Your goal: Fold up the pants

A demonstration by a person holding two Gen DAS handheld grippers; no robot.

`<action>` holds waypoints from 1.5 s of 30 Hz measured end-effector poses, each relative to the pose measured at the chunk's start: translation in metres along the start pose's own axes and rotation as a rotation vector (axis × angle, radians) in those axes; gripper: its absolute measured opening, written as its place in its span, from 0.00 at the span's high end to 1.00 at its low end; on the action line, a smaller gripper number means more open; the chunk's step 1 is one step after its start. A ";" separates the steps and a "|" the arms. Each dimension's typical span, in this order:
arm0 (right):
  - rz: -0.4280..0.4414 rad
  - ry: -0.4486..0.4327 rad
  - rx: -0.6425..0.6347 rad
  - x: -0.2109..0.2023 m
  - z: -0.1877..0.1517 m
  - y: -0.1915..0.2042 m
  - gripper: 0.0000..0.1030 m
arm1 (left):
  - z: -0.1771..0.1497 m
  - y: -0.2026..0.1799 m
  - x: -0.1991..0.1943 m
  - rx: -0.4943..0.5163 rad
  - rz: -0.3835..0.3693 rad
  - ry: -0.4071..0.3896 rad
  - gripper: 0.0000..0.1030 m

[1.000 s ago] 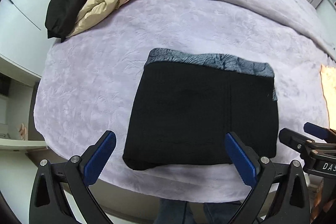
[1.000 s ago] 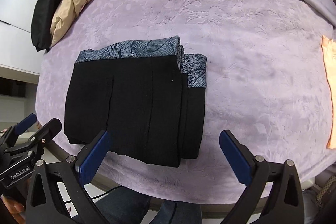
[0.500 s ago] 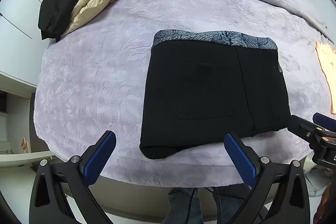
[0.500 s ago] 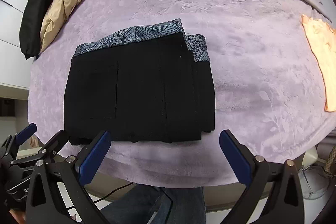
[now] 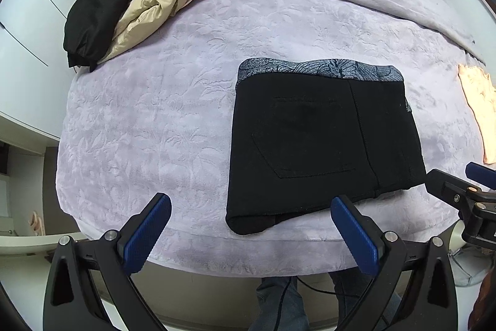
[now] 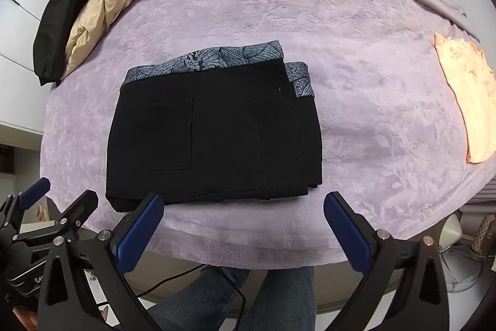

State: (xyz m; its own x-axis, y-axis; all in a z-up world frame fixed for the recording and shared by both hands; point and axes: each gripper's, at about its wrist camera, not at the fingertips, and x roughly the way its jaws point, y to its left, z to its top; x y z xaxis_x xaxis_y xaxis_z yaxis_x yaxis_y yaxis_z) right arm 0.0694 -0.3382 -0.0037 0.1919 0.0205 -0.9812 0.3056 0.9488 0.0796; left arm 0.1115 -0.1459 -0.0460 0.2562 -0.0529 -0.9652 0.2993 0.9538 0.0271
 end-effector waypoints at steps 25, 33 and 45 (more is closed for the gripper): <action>-0.025 0.032 -0.059 0.008 0.005 -0.012 0.00 | 0.002 -0.022 0.004 -0.017 0.050 0.011 0.00; -0.043 0.033 -0.052 0.009 0.005 -0.016 0.00 | 0.003 -0.025 0.004 0.003 0.077 -0.002 0.00; -0.036 0.053 -0.070 0.016 0.004 -0.010 0.00 | 0.002 -0.025 0.002 0.013 0.079 -0.014 0.00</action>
State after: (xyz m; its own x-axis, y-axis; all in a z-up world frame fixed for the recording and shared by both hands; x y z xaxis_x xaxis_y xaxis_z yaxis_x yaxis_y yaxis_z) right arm 0.0730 -0.3490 -0.0195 0.1316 0.0004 -0.9913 0.2454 0.9689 0.0330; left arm 0.1068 -0.1703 -0.0484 0.2920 0.0180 -0.9562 0.2898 0.9512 0.1064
